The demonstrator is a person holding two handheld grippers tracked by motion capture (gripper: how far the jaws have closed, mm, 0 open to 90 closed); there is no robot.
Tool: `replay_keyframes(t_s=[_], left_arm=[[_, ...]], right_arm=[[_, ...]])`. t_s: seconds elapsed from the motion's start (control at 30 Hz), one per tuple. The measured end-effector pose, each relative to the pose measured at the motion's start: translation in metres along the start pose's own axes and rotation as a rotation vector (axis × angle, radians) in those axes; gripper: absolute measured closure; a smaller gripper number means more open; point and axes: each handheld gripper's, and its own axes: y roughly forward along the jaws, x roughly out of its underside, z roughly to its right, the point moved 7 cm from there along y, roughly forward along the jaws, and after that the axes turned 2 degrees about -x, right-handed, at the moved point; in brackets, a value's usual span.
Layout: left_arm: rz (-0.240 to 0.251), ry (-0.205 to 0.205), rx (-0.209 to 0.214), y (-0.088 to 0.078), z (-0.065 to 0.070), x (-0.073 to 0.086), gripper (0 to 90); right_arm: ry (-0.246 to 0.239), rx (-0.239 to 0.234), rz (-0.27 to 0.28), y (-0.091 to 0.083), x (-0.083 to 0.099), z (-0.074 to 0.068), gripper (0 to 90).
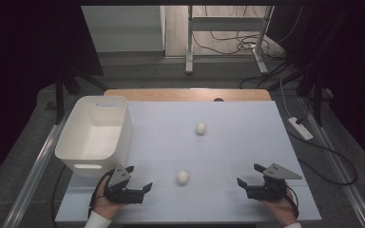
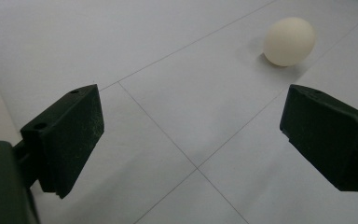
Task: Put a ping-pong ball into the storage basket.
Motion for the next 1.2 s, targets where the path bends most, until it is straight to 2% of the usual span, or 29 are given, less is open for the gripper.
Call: replay_keyframes(t_s=[0.2,0.4,0.53,0.67,1.2], left_arm=[[0.000,-0.005,0.003,-0.0001,0.0004,-0.0002,6.8],[0.001,-0.007,0.004,0.0000,0.0001,-0.0006,6.8],[0.006,-0.010,0.002,0.0000,-0.0008,-0.0011,7.0],[0.001,0.000,0.009,0.0000,0.0013,-0.0008,7.0],[-0.003,-0.013,0.018,0.0008,0.0005,-0.0023,7.0]], right_arm=[[0.005,-0.013,0.009,-0.0006,-0.0004,-0.0012,12.0],[0.004,-0.006,0.002,-0.0006,0.0008,-0.0006,12.1],[0.026,-0.022,0.020,-0.0013,-0.0011,-0.0028,12.5],[0.021,-0.023,0.017,-0.0007,-0.0007,-0.0038,12.5],[0.026,-0.016,0.018,0.0006,-0.0004,-0.0026,12.7]])
